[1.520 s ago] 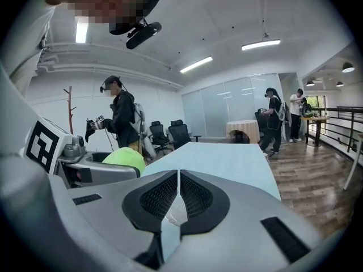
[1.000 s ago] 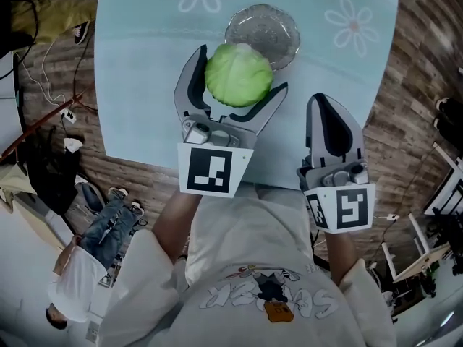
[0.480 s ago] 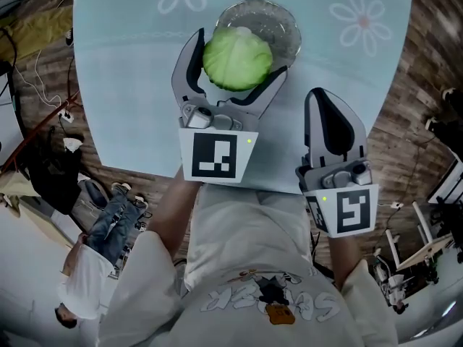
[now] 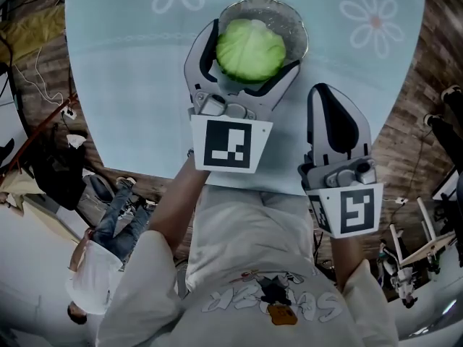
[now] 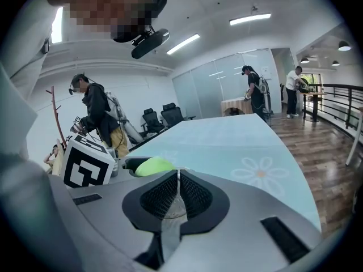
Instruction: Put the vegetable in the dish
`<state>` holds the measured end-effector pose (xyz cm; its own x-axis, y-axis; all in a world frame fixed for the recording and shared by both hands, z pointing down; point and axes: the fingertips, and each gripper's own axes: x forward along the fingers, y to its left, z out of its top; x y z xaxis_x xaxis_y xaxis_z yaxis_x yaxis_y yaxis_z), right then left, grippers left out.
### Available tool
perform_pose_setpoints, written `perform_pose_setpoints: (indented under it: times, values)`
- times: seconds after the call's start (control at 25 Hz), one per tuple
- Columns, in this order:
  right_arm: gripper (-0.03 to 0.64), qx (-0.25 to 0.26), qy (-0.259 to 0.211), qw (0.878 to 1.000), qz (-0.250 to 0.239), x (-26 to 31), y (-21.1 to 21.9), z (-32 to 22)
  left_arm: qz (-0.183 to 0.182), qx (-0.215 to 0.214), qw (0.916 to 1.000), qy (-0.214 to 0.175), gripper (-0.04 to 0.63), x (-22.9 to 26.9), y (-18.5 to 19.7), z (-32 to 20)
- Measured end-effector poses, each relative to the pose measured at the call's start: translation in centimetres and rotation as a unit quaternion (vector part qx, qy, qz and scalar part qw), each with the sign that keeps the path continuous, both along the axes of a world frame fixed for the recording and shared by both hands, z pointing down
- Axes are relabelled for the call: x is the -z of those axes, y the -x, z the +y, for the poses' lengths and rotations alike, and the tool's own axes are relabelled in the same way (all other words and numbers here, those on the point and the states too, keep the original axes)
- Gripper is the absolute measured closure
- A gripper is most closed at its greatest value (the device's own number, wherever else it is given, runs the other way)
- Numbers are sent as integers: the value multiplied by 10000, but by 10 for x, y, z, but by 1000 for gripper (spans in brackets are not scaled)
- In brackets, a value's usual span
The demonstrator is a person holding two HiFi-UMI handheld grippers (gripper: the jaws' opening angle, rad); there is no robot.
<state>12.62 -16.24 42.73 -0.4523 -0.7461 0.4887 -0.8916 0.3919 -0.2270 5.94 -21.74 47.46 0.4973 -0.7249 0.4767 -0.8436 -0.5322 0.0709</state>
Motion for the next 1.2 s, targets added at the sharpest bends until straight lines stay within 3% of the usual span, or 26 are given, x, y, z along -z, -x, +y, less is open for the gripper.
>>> perform_pose_setpoints:
  times: [0.36,0.76,1.0,1.2]
  values:
    - [594,-172,100,9998,-67,-9,-10,2,-337,-431,9985,45,58,-26,-11,-1]
    - [594,-233,136,9996,-75,-11,-16,7,-681,-415,9965,247,58,-39,-12,-4]
    - [594,-237,124,9995,-137,-10,-16,9,-728,-310,9958,452,58,-49,-10,-2]
    - [594,-234,109,9996,-119,-9,-19,12,-510,-284,9981,202,63,-30,-14,-7]
